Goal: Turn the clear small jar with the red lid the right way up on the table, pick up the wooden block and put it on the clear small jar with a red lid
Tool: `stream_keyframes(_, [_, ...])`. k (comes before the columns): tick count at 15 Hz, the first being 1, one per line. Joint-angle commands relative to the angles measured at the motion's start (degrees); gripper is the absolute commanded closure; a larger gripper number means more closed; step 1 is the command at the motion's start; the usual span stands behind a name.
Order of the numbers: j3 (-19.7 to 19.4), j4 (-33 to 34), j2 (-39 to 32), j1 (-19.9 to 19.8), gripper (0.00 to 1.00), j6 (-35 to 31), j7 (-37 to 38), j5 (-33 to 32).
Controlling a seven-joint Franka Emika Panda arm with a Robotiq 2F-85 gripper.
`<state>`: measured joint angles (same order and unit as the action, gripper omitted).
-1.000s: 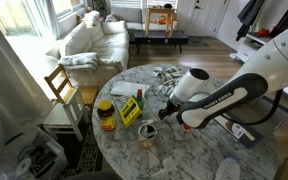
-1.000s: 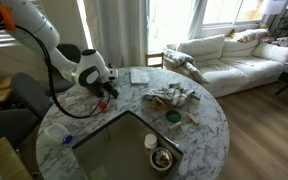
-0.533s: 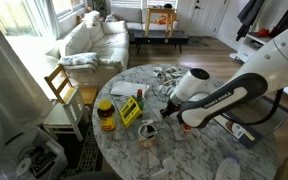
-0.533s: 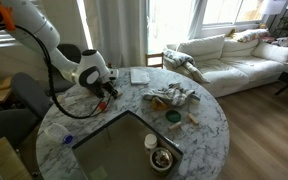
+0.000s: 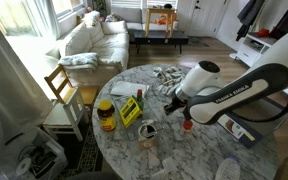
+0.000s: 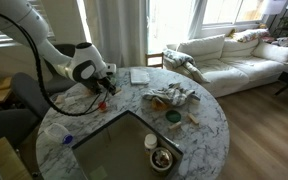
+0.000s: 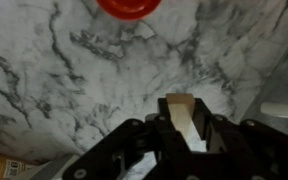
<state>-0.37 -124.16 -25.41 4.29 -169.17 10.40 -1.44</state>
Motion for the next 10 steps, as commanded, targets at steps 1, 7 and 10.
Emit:
stream_keyframes(1, [3.9, -9.0, 9.3, -2.4, 0.93, 4.2, -5.6, 2.3])
stream_keyframes(7, [4.2, -19.2, 19.4, -2.4, 0.93, 6.1, -8.1, 3.0])
stream_keyframes(10, [3.0, -23.3, 23.7, -2.4, 0.93, 5.6, -7.2, 2.1])
